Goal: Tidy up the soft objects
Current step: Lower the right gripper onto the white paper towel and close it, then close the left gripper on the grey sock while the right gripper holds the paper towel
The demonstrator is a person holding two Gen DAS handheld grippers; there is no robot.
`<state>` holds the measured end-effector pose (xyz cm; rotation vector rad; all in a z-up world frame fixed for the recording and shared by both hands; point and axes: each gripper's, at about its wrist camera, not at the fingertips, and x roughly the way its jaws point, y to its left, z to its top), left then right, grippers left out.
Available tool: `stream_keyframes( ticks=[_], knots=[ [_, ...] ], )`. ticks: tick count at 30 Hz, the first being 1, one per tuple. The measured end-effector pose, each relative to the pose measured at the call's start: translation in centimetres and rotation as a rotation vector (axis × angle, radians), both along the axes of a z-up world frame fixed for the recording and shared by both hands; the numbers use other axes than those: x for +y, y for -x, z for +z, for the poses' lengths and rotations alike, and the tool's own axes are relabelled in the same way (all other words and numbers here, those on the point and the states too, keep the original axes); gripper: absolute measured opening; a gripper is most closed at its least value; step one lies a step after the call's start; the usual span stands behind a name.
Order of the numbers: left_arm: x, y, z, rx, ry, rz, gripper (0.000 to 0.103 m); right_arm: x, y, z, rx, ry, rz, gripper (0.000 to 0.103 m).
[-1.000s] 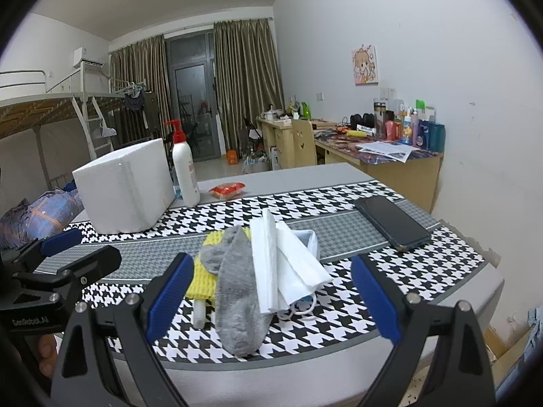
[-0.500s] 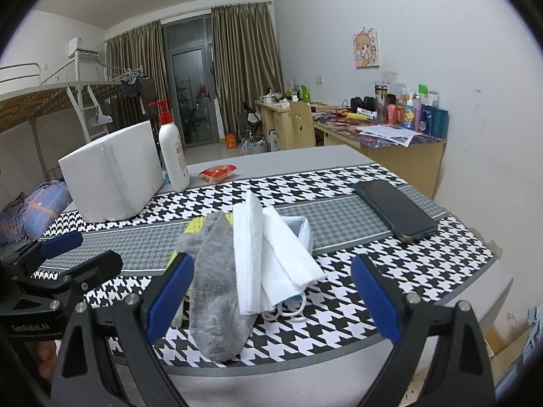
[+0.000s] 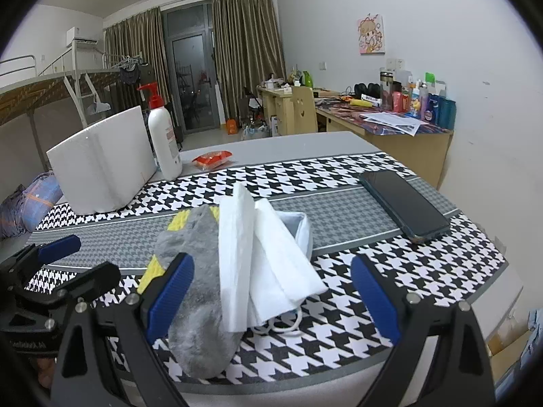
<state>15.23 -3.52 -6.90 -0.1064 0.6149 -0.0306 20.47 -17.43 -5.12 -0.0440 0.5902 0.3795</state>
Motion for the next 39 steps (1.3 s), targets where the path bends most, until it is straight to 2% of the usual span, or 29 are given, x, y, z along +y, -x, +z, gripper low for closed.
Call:
stream_keyframes(
  ticks=[2, 9, 13, 14, 18, 22, 27, 29, 32, 39],
  knots=[
    [0.0, -0.2, -0.1, 0.006, 0.006, -0.003, 0.102, 0.1, -0.4, -0.3, 0.008, 0.01, 0.005, 0.089],
    [-0.6, -0.6, -0.5, 0.03, 0.023, -0.025, 0.102, 0.5, -1.5, -1.1, 0.031, 0.044, 0.029, 0.083],
    [-0.8, -0.8, -0.6, 0.03, 0.036, -0.032, 0.102, 0.9, -2.1, -1.4, 0.05, 0.072, 0.044, 0.076],
    [-0.8, -0.9, -0.6, 0.033, 0.044, -0.032, 0.102, 1.1, -2.2, -1.5, 0.053, 0.079, 0.046, 0.072],
    [-0.5, -1.4, -1.0, 0.064, 0.091, -0.018, 0.102, 1.9, -2.6, -1.8, 0.06, 0.134, 0.073, 0.07],
    [-0.4, -1.5, -1.2, 0.065, 0.108, 0.003, 0.102, 2.6, -2.9, -2.0, 0.084, 0.166, 0.127, 0.056],
    [-0.3, -1.5, -1.3, 0.056, 0.133, 0.022, 0.102, 3.0, -3.5, -2.4, 0.116, 0.208, 0.157, 0.049],
    [-0.3, -1.5, -1.2, 0.052, 0.141, 0.026, 0.102, 3.1, -3.6, -2.3, 0.117, 0.223, 0.165, 0.031],
    [-0.6, -1.5, -1.0, 0.045, 0.147, 0.026, 0.102, 2.7, -3.6, -1.9, 0.119, 0.214, 0.173, 0.015],
    [-1.4, -1.8, -0.9, 0.046, 0.148, 0.009, 0.102, 1.2, -3.0, -0.2, 0.096, 0.167, 0.157, 0.012]
  ],
)
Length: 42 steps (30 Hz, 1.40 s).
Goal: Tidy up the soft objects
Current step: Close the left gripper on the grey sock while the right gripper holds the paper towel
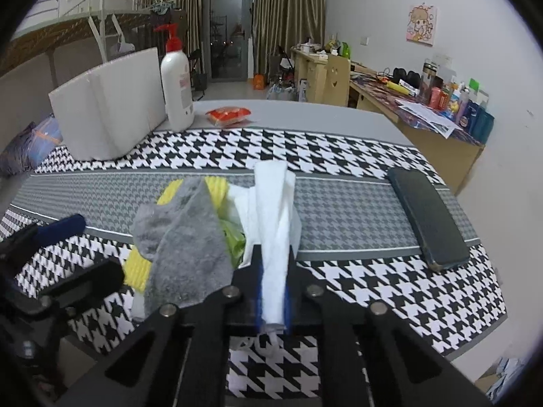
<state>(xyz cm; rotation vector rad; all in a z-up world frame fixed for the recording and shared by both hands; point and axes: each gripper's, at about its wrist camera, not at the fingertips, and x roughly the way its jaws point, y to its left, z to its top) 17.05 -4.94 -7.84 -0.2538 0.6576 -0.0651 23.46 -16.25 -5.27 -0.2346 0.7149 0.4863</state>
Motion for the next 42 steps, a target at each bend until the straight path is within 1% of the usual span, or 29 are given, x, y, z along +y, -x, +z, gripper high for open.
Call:
stream_keyframes(
  ticks=[6, 10, 12, 18, 20, 22, 25, 27, 28, 29, 30, 31, 32, 33, 34, 36, 38, 40, 42],
  knots=[
    [-1.0, 0.1, 0.4, -0.012, -0.005, -0.032, 0.102, -1.3, 0.6, 0.8, 0.0, -0.055, -0.006, 0.012],
    [-1.2, 0.0, 0.3, -0.007, 0.0, -0.037, 0.102, -2.1, 0.6, 0.0, 0.018, -0.052, -0.032, 0.012],
    [-1.4, -0.2, 0.3, -0.004, 0.003, -0.041, 0.102, -2.8, 0.8, -0.2, 0.026, -0.066, -0.048, 0.012],
    [-2.7, -0.6, 0.8, -0.017, 0.008, -0.074, 0.101, -3.8, 1.2, -1.1, 0.051, -0.065, -0.074, 0.012],
    [-3.1, -0.9, 0.8, -0.009, 0.007, -0.09, 0.089, -4.0, 1.4, -1.4, 0.058, -0.068, -0.074, 0.012],
    [-3.3, -1.4, 0.5, 0.016, 0.007, -0.094, 0.084, -4.2, 1.5, -1.6, 0.061, -0.071, -0.08, 0.013],
    [-3.3, -1.8, 0.0, 0.046, 0.011, -0.089, 0.07, -4.5, 1.5, -1.6, 0.063, -0.074, -0.092, 0.013],
    [-3.6, -2.0, -0.3, 0.058, 0.009, -0.093, 0.066, -4.6, 1.6, -1.6, 0.066, -0.071, -0.094, 0.013],
    [-3.7, -2.1, -0.3, 0.064, 0.009, -0.093, 0.061, -4.7, 1.6, -1.6, 0.065, -0.069, -0.095, 0.013],
    [-3.8, -2.1, -0.4, 0.067, 0.008, -0.096, 0.056, -4.7, 1.6, -1.6, 0.064, -0.064, -0.098, 0.015],
    [-4.0, -2.2, -0.4, 0.069, 0.005, -0.102, 0.055, -4.8, 1.6, -1.6, 0.064, -0.062, -0.097, 0.018],
    [-4.2, -2.2, -0.4, 0.07, 0.004, -0.107, 0.055, -4.8, 1.7, -1.6, 0.065, -0.063, -0.095, 0.028],
    [-4.3, -2.3, -0.4, 0.071, 0.005, -0.112, 0.055, -4.9, 1.7, -1.6, 0.067, -0.064, -0.095, 0.041],
    [-4.4, -2.3, -0.5, 0.072, 0.005, -0.117, 0.053, -5.0, 1.7, -1.7, 0.066, -0.068, -0.096, 0.046],
    [-4.6, -2.4, -0.5, 0.073, 0.003, -0.121, 0.052, -5.1, 1.8, -1.6, 0.064, -0.074, -0.098, 0.047],
    [-4.7, -2.5, -0.6, 0.079, -0.002, -0.119, 0.046, -5.2, 1.8, -1.7, 0.066, -0.072, -0.099, 0.047],
    [-4.9, -2.7, -0.7, 0.083, -0.009, -0.123, 0.032, -5.2, 1.8, -1.7, 0.067, -0.072, -0.103, 0.047],
    [-4.9, -2.8, -0.8, 0.086, -0.013, -0.127, 0.023, -5.3, 1.8, -1.7, 0.062, -0.071, -0.104, 0.047],
    [-5.0, -2.9, -0.9, 0.089, -0.013, -0.135, 0.02, -5.3, 1.8, -1.6, 0.06, -0.071, -0.103, 0.047]
  ],
)
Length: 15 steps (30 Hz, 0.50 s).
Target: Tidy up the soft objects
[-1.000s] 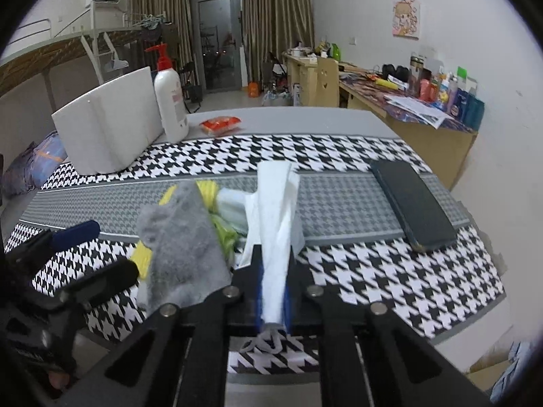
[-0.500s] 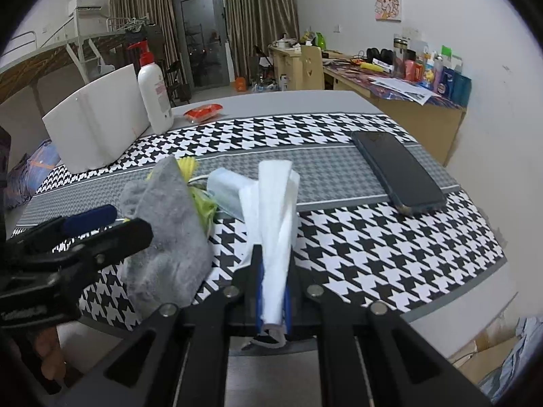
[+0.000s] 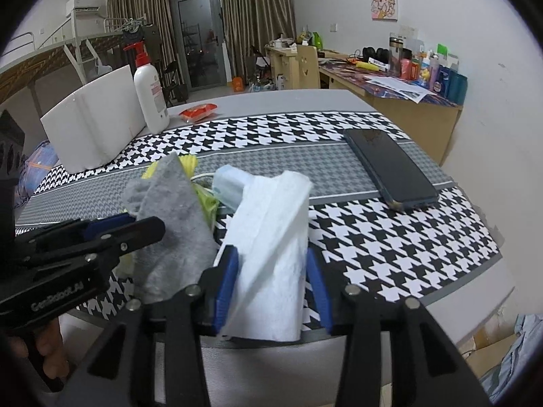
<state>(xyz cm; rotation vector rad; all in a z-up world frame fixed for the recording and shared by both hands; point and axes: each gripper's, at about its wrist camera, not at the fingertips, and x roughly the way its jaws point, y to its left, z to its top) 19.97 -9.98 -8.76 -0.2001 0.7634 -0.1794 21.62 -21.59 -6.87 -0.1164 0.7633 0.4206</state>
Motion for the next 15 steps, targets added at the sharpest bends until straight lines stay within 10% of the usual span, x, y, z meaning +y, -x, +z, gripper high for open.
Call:
stream_keyframes(
  ticks=[15],
  knots=[
    [0.9, 1.7, 2.8, -0.105, 0.042, -0.04, 0.009, -0.3, 0.0, 0.8, -0.021, -0.021, -0.012, 0.047]
  ],
)
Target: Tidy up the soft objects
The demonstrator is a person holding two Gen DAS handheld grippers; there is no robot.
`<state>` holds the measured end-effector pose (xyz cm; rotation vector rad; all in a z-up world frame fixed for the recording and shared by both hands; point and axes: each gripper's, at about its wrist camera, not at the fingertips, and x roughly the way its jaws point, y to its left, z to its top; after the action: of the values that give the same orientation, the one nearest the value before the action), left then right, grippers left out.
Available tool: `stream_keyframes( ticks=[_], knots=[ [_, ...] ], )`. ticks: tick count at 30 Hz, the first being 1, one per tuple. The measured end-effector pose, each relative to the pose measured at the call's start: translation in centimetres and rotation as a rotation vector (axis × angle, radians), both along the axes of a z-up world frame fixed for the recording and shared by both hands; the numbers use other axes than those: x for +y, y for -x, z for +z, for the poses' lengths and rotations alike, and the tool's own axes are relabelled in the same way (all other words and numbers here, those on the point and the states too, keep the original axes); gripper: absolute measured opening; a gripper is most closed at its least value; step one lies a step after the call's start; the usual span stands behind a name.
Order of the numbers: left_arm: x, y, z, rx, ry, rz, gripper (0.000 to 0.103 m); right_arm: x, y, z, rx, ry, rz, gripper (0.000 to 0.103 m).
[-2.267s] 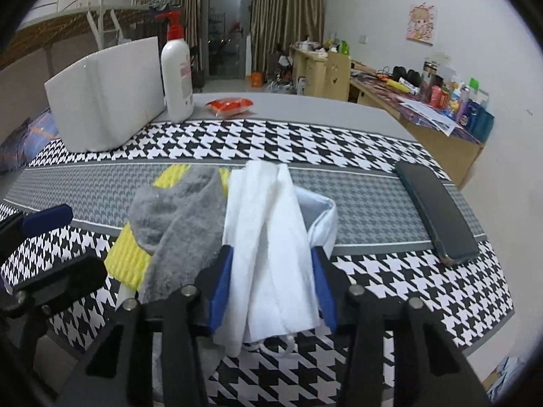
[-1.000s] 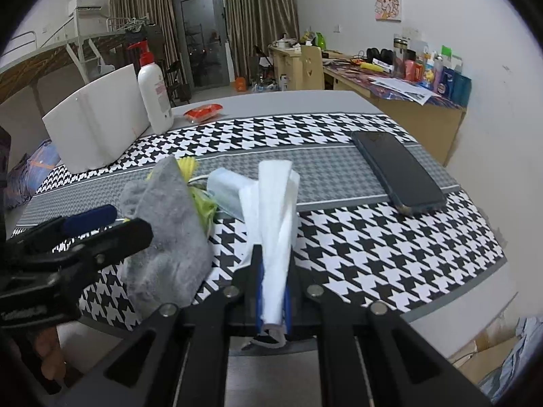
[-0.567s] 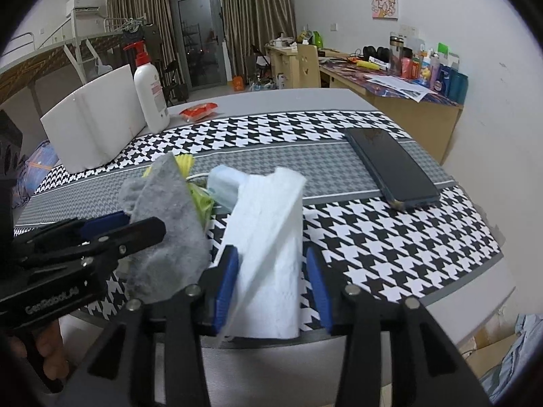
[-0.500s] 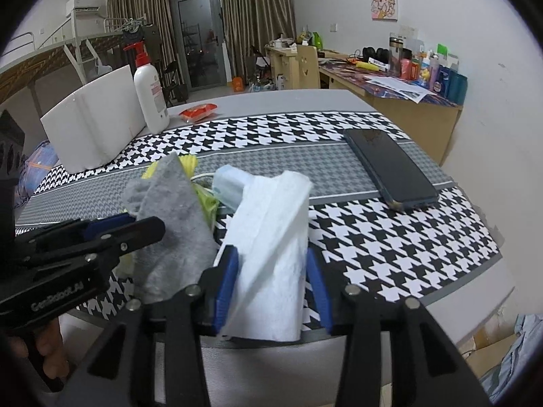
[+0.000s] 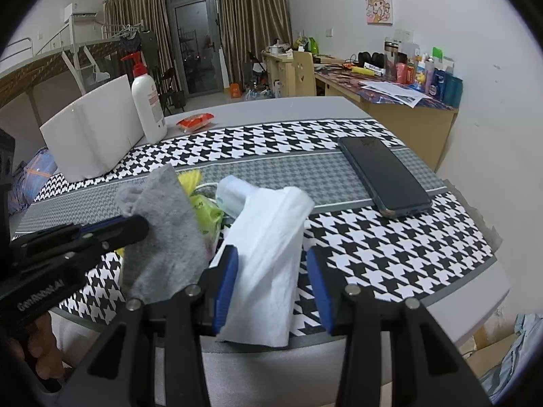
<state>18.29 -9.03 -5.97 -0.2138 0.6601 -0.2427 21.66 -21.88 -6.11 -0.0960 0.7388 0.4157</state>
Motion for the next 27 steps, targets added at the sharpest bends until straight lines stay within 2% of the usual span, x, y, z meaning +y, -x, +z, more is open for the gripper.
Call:
stream_keyframes(
  ticks=[7, 9, 10, 13, 23, 27],
  knots=[
    [0.8, 0.8, 0.8, -0.028, -0.011, 0.019, 0.009, 1.0, -0.5, -0.6, 0.023, 0.021, 0.021, 0.047],
    [1.2, 0.9, 0.9, -0.029, -0.01, 0.03, 0.009, 1.3, -0.6, -1.0, 0.037, 0.036, 0.023, 0.036],
    [1.4, 0.9, 1.0, -0.03, -0.009, 0.035, 0.009, 1.4, -0.7, -1.2, 0.045, 0.044, 0.022, 0.026],
    [2.0, 1.1, 1.1, -0.033, -0.014, 0.049, 0.009, 1.3, -0.4, -0.8, 0.034, 0.045, 0.019, 0.012],
    [3.2, 2.1, 2.3, -0.065, -0.03, 0.078, 0.009, 0.5, 0.8, 2.4, -0.031, -0.026, 0.018, 0.01],
    [3.8, 2.6, 2.6, -0.074, -0.033, 0.093, 0.009, 0.5, 0.6, 2.2, -0.018, -0.051, 0.031, 0.01]
  ],
)
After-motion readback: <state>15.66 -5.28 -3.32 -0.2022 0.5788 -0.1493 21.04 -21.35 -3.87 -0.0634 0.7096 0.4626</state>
